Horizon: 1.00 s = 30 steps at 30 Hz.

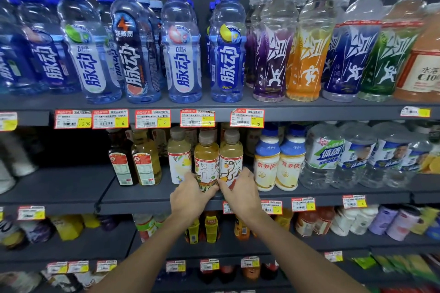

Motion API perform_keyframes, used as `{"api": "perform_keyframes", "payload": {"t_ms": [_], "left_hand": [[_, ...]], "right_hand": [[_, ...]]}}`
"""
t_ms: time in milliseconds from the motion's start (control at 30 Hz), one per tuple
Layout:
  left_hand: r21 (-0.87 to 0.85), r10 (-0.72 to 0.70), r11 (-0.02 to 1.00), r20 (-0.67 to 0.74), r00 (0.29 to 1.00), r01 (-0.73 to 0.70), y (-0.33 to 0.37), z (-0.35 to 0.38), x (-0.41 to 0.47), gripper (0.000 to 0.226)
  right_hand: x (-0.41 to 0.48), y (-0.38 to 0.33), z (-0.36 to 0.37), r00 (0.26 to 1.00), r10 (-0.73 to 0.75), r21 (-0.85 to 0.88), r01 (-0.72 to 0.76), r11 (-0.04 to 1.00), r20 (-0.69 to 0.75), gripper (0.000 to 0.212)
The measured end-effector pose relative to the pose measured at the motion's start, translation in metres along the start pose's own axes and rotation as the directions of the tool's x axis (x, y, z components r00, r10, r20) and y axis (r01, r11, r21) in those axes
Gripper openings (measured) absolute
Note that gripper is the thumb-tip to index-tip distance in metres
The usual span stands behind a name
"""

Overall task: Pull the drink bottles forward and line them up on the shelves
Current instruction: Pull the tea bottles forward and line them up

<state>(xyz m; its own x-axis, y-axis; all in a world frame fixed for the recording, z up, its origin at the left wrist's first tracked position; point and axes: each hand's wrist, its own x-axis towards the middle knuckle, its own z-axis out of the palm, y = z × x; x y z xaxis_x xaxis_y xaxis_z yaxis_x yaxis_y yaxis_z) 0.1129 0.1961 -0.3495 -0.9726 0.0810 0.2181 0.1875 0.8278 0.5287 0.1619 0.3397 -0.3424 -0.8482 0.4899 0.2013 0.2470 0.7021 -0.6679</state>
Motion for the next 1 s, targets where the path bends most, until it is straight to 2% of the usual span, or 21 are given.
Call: {"api": "perform_keyframes", "payload": {"t_ms": [133,233,333,433,533,600,700,800,867,933,1000], "left_hand": [[0.007,0.004,1.000,-0.015,1.000,-0.003,0.000,0.002,-0.003,0.067],[0.036,0.012,0.999,-0.007,1.000,-0.011,0.000,0.000,-0.002,0.070],[0.050,0.024,0.998,0.014,1.000,-0.025,0.000,-0.002,-0.002,0.071],[0.045,0.048,0.998,0.059,0.997,-0.050,-0.003,-0.004,0.001,0.073],[0.032,0.090,0.995,0.131,0.987,-0.095,-0.005,-0.007,0.006,0.072],[0.064,0.107,0.991,0.130,0.986,-0.116,-0.006,-0.007,0.009,0.068],[0.079,0.100,0.991,0.085,0.991,-0.107,-0.005,-0.005,0.006,0.066],[0.070,0.087,0.993,0.060,0.994,-0.091,-0.006,-0.004,0.004,0.068],[0.074,0.096,0.992,0.085,0.992,-0.102,-0.008,-0.007,0.005,0.066],[0.067,0.110,0.991,0.140,0.984,-0.120,-0.011,-0.009,0.009,0.061],[0.059,0.119,0.990,0.176,0.977,-0.131,-0.012,-0.010,0.012,0.059]], "right_hand": [[0.000,0.003,0.000,0.999,-0.040,0.063,0.040,0.997,0.009,0.064],[0.006,0.010,-0.009,0.993,-0.086,0.112,0.077,0.991,0.078,0.067],[0.011,0.019,-0.023,0.985,-0.097,0.153,0.076,0.985,0.139,0.075],[0.013,0.023,-0.031,0.987,-0.076,0.138,0.057,0.989,0.141,0.086],[0.012,0.019,-0.029,0.991,-0.059,0.021,0.057,0.998,0.120,0.075],[0.012,0.018,-0.026,0.989,-0.078,0.004,0.078,0.997,0.123,0.068],[0.016,0.019,-0.029,0.963,-0.142,0.035,0.138,0.990,0.230,0.067],[0.020,0.022,-0.034,0.925,-0.129,0.014,0.133,0.991,0.357,0.058],[0.019,0.024,-0.034,0.918,-0.143,-0.007,0.157,0.988,0.369,0.053],[0.017,0.023,-0.033,0.928,-0.165,0.001,0.175,0.985,0.333,0.056],[0.014,0.021,-0.032,0.940,-0.174,0.038,0.170,0.985,0.293,0.068]]}}
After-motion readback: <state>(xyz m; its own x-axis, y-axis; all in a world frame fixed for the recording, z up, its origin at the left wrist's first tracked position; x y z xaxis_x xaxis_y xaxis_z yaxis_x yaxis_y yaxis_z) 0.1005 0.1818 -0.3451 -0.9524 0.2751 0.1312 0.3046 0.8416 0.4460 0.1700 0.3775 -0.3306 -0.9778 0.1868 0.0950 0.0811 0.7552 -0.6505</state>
